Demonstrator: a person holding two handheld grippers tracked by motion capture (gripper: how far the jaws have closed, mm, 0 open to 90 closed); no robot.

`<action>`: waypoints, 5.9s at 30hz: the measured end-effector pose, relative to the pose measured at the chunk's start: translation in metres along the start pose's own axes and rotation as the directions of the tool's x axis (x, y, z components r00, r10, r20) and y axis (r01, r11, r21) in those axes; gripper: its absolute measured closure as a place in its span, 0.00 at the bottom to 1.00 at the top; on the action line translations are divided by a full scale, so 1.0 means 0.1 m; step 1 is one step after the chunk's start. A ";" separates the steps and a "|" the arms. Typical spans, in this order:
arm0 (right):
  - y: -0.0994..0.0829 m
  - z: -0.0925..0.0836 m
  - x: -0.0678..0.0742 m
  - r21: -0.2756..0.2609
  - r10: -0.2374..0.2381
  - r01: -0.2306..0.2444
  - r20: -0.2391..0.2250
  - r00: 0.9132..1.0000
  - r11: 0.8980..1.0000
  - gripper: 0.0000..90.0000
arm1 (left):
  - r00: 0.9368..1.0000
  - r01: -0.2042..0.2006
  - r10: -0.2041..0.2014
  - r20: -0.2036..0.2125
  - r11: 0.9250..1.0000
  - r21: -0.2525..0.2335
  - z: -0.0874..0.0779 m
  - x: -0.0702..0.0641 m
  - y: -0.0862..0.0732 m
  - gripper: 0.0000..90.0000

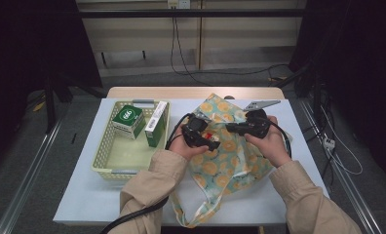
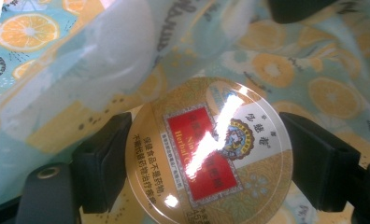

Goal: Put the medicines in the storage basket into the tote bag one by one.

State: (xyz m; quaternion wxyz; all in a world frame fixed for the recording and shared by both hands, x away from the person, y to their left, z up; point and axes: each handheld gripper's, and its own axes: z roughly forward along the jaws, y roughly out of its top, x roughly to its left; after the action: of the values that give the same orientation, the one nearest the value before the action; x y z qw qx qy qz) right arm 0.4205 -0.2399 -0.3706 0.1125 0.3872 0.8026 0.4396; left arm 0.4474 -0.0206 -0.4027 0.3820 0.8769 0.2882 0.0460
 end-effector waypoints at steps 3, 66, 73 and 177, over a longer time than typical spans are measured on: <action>0.00 0.02 0.00 -0.001 0.005 -0.005 -0.007 1.000 1.000 1.00 | 1.000 0.002 -0.002 -0.007 1.000 0.002 0.06 0.06 0.03 0.23; -0.07 0.10 0.04 0.027 0.022 -0.022 0.004 1.000 0.999 1.00 | 0.979 0.068 -0.079 -0.186 0.996 -0.063 -1.54 1.02 -0.38 0.13; -0.07 0.09 0.03 0.024 0.022 -0.022 0.003 1.000 0.999 1.00 | 0.968 0.104 -0.115 -0.224 0.993 -0.061 -1.64 1.23 -0.44 0.13; -0.12 0.08 -0.03 0.024 0.045 -0.045 0.007 0.999 0.999 1.00 | 0.952 0.120 -0.114 -0.284 0.993 0.002 -2.03 1.16 -0.05 0.20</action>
State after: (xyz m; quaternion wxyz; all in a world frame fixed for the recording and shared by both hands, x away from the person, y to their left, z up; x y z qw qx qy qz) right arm 0.4202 -0.2406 -0.3854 0.1005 0.4081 0.7986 0.4308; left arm 0.4800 0.1752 -0.2792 0.3303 0.8464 0.3916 0.1454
